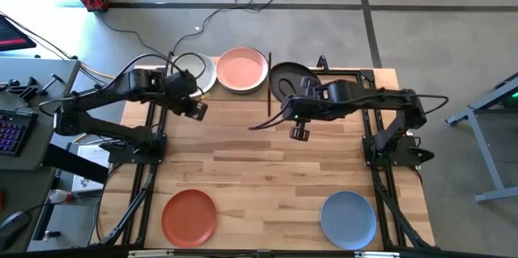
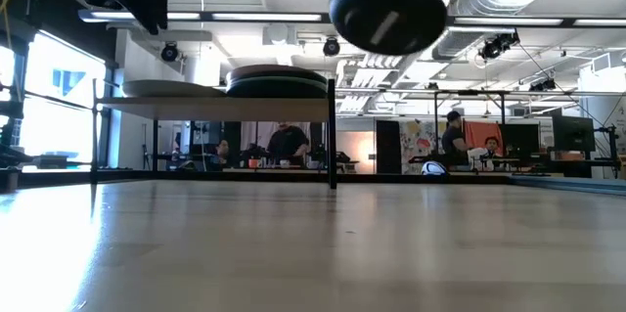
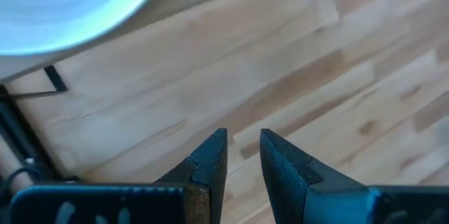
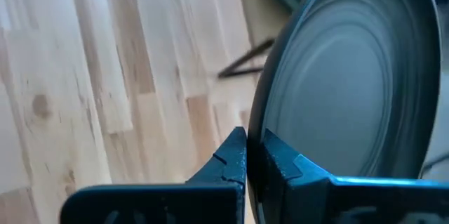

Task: Place and stack plates onto a shelf
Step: Stack the black plate on top of the white plate on the shelf

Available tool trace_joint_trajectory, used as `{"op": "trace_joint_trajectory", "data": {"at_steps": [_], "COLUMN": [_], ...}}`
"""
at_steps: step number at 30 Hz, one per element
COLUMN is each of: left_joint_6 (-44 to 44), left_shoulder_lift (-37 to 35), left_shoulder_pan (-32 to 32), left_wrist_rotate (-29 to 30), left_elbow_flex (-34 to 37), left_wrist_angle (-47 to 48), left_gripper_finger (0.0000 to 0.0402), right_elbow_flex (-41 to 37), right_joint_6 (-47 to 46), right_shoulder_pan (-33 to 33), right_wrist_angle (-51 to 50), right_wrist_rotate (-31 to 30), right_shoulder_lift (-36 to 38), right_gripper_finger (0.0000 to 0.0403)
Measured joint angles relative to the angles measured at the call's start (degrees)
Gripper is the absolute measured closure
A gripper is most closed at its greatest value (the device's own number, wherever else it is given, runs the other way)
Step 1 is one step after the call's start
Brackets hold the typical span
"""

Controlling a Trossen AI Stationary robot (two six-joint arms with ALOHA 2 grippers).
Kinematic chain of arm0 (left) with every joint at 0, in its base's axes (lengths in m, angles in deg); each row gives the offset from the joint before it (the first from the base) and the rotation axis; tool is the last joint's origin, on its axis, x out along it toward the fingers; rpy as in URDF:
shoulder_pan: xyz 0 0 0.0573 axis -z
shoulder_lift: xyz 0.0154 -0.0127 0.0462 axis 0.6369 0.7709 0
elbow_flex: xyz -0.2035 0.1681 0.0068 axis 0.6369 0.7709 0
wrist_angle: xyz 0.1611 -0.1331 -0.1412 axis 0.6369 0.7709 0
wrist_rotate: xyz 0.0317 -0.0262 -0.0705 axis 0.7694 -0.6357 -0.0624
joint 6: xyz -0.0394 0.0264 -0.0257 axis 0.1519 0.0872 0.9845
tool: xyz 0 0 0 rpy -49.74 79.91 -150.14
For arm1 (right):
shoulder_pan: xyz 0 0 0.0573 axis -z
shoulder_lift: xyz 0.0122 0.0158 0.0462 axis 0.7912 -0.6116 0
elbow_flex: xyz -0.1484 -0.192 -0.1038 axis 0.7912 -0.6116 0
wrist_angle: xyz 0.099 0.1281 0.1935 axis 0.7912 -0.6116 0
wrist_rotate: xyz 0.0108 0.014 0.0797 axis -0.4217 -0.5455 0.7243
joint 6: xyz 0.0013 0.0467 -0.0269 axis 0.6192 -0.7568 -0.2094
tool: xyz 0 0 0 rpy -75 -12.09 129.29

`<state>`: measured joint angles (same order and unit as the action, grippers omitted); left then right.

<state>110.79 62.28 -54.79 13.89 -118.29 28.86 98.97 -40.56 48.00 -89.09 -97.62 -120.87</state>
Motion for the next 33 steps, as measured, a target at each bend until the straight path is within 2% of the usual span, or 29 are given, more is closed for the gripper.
{"op": "trace_joint_trajectory", "data": {"at_steps": [7, 14, 26, 33], "left_joint_6": [4.43, 8.88, 15.65, 16.32], "left_shoulder_lift": [-0.02, -0.02, 0.52, 3.12], "left_shoulder_pan": [-2.90, -2.94, -2.59, -0.47], "left_wrist_rotate": [-3.65, -5.34, -5.41, -5.56], "left_elbow_flex": [0.00, 0.00, 0.00, 0.00], "left_wrist_angle": [-6.31, -11.33, -13.61, -14.77], "left_gripper_finger": [0.0326, 0.0326, 0.0326, 0.0326], "right_elbow_flex": [5.43, 6.07, 6.04, 5.98], "right_joint_6": [16.05, 29.03, 38.01, 41.77], "right_shoulder_pan": [0.00, 0.00, -0.69, -3.03], "right_wrist_angle": [0.19, 0.70, 0.58, 0.59], "right_wrist_rotate": [-0.02, 5.89, 20.00, 21.42], "right_shoulder_lift": [0.00, -0.04, -2.64, -5.60], "right_gripper_finger": [0.0403, 0.0403, 0.0403, 0.0403]}}
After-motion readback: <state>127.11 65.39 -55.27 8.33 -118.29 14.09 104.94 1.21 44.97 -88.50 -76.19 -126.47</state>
